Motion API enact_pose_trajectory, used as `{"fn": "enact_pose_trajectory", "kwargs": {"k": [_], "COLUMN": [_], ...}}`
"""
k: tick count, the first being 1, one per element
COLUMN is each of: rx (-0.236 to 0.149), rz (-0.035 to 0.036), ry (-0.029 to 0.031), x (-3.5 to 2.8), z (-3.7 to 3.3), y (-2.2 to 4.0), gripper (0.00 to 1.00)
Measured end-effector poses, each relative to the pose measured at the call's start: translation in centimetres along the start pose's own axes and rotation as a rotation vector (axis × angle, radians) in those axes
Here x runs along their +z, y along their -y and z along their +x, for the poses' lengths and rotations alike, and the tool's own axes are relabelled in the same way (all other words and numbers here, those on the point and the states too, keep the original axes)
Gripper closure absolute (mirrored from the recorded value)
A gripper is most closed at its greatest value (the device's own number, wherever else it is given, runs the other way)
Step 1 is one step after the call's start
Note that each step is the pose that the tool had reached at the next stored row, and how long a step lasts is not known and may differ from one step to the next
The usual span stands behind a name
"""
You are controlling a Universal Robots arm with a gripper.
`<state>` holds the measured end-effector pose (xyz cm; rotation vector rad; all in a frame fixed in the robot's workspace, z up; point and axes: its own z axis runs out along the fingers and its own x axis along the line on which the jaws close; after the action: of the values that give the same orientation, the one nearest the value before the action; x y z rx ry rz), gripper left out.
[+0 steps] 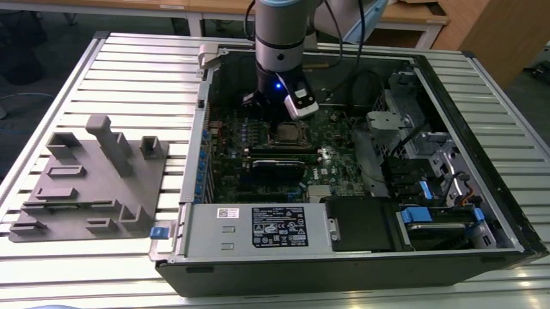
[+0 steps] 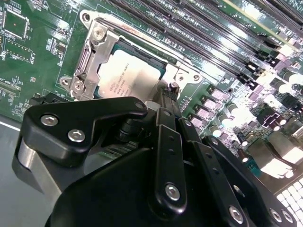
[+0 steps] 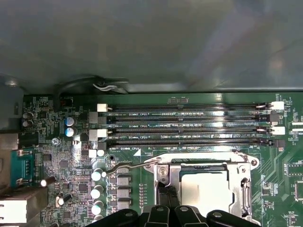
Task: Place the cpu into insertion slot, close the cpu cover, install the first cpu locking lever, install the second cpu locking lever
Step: 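Close the cpu cover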
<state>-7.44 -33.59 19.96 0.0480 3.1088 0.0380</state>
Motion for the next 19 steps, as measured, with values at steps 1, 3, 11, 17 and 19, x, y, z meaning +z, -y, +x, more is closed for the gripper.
{"fn": "enact_pose_trajectory", "kwargs": {"k": [1,3,11,17,19], "rx": [0.000,0.000,0.000,0.000,0.000], "rz": [0.0002,0.0002,0.0003,-0.0001,0.0000], "ry": [-0.0001,-0.0002,-0.0001,0.0002,0.0001], "x": [0.00,0.01,0.09,-0.33,-0.62], "z": [0.00,0.00,0.02,0.00,0.00], "y": [0.00,0.00,0.00,-0.01,-0.02], "gripper": [0.89,0.89,0.89,0.89,0.89]}}
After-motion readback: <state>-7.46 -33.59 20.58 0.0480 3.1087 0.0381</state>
